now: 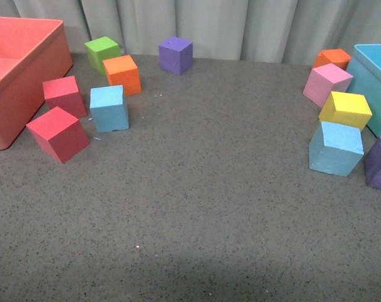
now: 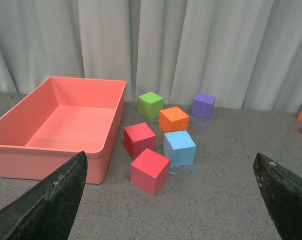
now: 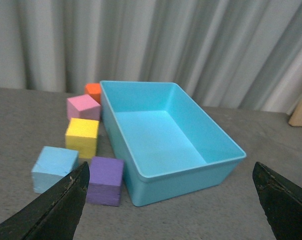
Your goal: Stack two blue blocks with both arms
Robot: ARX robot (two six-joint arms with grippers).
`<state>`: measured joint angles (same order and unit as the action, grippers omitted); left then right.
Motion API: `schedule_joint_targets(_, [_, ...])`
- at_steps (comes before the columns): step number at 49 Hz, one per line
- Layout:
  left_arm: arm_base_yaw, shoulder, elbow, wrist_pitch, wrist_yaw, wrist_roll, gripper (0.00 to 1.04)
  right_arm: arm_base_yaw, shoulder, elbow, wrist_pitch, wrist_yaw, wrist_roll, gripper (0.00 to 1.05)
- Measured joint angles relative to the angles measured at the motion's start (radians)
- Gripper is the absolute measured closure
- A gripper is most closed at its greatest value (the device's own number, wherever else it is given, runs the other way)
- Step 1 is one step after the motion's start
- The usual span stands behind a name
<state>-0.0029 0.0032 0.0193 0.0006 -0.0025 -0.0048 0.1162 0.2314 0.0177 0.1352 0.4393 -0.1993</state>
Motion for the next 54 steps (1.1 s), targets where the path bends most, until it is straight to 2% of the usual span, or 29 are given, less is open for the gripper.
schedule_joint_targets(3, [0.0,0.0,0.0,0.0,0.0,0.0,0.07,-0.019,0.111,0.021,0.072,-0.024,0.004,0.1])
schedule_joint_targets(9, [0.0,0.0,0.0,0.0,0.001,0.0,0.07,-0.079,0.414,0.107,0.258,-0.151,0.024,0.1])
schedule_joint_targets(13, [0.0,0.0,0.0,0.0,0.0,0.0,0.07,-0.108,0.616,0.195,0.34,-0.208,0.061,0.1])
schedule_joint_targets(16, [0.0,0.0,0.0,0.0,0.0,0.0,0.07,-0.117,0.76,0.272,0.346,-0.249,0.087,0.1])
schedule_joint_targets(29, [0.0,0.0,0.0,0.0,0.0,0.0,0.07,-0.084,1.228,0.628,0.142,-0.305,0.249,0.1])
schedule_joint_targets(38, [0.0,0.0,0.0,0.0,0.0,0.0,0.07,-0.012,1.537,0.936,-0.122,-0.336,0.438,0.1])
schedule_joint_targets(46, [0.0,0.0,0.0,0.0,0.0,0.0,0.07,0.029,1.707,1.048,-0.223,-0.307,0.52,0.1])
schedule_joint_targets(54, [0.0,0.0,0.0,0.0,0.0,0.0,0.07,0.037,1.768,1.086,-0.265,-0.28,0.541,0.1])
